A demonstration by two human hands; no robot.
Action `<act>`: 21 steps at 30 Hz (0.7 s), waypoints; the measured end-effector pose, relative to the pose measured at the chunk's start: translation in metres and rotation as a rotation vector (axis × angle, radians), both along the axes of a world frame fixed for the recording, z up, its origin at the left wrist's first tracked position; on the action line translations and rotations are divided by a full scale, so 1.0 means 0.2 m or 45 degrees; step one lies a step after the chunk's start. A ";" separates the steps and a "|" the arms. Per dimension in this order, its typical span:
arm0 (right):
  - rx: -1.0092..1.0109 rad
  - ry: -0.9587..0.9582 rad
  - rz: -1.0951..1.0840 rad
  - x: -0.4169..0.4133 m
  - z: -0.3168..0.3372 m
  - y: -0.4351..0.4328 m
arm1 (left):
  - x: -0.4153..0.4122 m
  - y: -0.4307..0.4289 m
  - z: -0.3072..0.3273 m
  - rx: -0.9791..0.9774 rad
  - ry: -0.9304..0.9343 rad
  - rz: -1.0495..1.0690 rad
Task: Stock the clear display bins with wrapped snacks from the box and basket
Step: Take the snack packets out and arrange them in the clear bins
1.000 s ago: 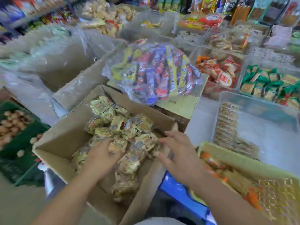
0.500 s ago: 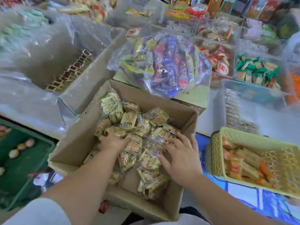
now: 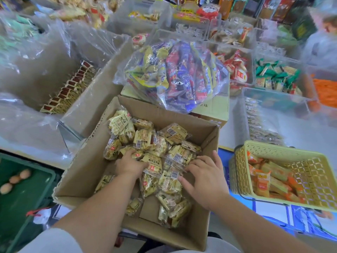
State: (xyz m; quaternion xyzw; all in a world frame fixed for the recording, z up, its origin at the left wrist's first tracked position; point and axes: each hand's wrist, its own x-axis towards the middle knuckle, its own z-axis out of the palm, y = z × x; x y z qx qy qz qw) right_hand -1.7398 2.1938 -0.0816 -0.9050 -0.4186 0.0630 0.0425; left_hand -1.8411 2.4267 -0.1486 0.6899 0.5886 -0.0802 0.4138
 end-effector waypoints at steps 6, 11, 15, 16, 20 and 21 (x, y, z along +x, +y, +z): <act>-0.040 0.017 0.005 0.00 0.02 0.01 | 0.02 0.02 -0.01 -0.132 -0.211 0.139; -0.061 0.033 0.002 0.00 0.04 0.01 | 0.07 -0.04 -0.05 -0.240 -0.268 0.056; -0.074 0.030 0.001 0.00 0.04 0.01 | 0.09 -0.05 -0.04 -0.268 -0.276 0.101; -0.072 0.027 0.002 0.00 0.04 0.01 | 0.08 -0.04 -0.03 -0.278 -0.288 0.140; -0.050 0.008 -0.003 -0.01 0.04 0.01 | 0.03 -0.01 0.05 -0.365 -0.331 0.244; -0.054 0.008 -0.002 -0.01 0.04 0.01 | 0.01 -0.01 0.08 -0.380 -0.350 0.256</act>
